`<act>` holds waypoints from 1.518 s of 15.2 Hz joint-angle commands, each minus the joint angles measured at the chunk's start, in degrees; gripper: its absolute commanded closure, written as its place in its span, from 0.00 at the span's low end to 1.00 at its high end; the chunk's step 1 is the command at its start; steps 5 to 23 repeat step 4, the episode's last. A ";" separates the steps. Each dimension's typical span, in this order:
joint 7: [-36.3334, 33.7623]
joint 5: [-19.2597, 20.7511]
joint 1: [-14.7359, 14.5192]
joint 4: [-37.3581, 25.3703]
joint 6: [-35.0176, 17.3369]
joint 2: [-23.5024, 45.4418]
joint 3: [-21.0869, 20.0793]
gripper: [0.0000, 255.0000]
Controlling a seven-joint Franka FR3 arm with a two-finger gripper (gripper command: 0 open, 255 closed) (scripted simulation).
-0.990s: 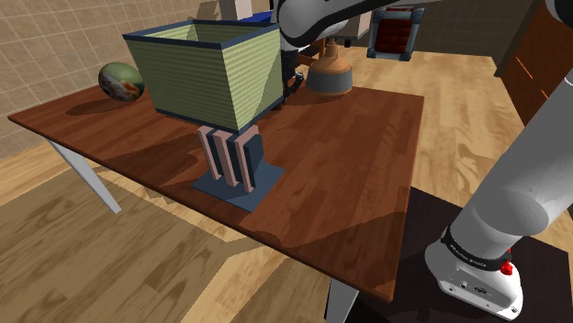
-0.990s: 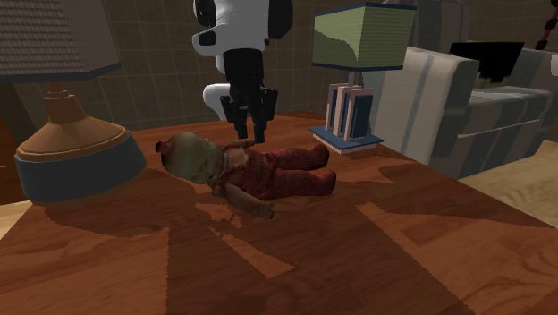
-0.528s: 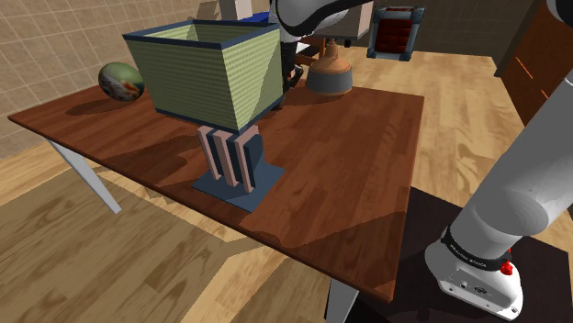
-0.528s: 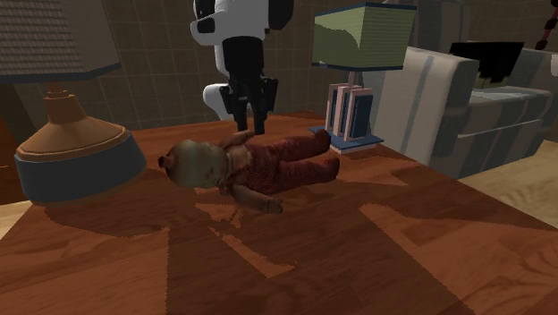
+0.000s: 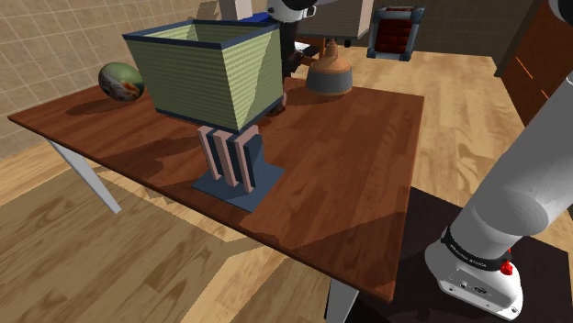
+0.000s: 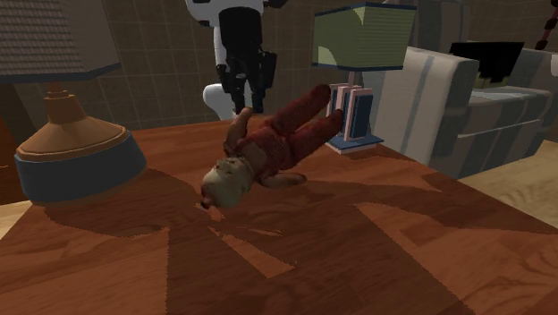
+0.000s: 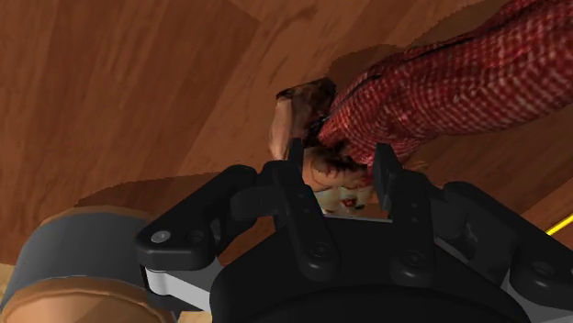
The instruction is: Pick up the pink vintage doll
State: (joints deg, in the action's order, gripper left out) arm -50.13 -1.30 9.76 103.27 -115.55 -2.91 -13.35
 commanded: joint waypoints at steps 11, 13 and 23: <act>-0.11 0.08 -0.02 -2.79 2.49 0.18 -0.03 1.00; -0.11 0.08 -0.02 -2.79 2.49 0.18 -0.03 1.00; -0.11 0.08 -0.02 -2.79 2.49 0.18 -0.03 1.00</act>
